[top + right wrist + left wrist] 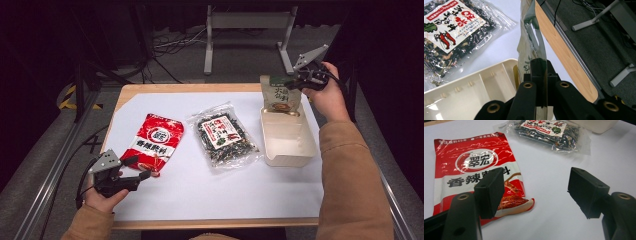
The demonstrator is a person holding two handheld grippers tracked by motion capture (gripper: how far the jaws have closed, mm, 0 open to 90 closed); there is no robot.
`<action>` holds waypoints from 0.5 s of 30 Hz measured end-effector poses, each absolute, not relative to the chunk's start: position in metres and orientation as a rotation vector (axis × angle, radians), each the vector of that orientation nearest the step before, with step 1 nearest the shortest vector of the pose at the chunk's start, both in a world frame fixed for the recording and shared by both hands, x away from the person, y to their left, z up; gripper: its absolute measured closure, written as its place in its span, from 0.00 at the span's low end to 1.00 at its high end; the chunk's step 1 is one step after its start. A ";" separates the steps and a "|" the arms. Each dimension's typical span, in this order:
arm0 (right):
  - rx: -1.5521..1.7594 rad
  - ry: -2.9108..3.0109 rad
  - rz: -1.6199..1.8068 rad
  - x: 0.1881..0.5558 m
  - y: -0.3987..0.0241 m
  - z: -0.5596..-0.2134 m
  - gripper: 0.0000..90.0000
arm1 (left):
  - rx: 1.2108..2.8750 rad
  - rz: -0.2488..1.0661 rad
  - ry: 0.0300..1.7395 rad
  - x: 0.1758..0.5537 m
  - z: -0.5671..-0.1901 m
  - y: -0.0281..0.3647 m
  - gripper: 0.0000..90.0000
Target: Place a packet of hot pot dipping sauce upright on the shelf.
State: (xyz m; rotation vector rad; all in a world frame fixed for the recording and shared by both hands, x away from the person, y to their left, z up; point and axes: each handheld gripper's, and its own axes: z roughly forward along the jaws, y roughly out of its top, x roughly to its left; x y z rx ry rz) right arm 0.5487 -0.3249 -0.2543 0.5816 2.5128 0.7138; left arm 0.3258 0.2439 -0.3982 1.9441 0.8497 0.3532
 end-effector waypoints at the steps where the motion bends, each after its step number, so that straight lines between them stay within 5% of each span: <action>1: 0.582 2.511 0.718 0.549 -0.325 -0.255 1.00 | 1.945 0.353 0.849 0.326 -0.398 0.244 0.34; 15: 0.569 2.553 0.729 0.548 -0.319 -0.273 1.00 | 1.952 0.353 0.840 0.328 -0.399 0.242 0.33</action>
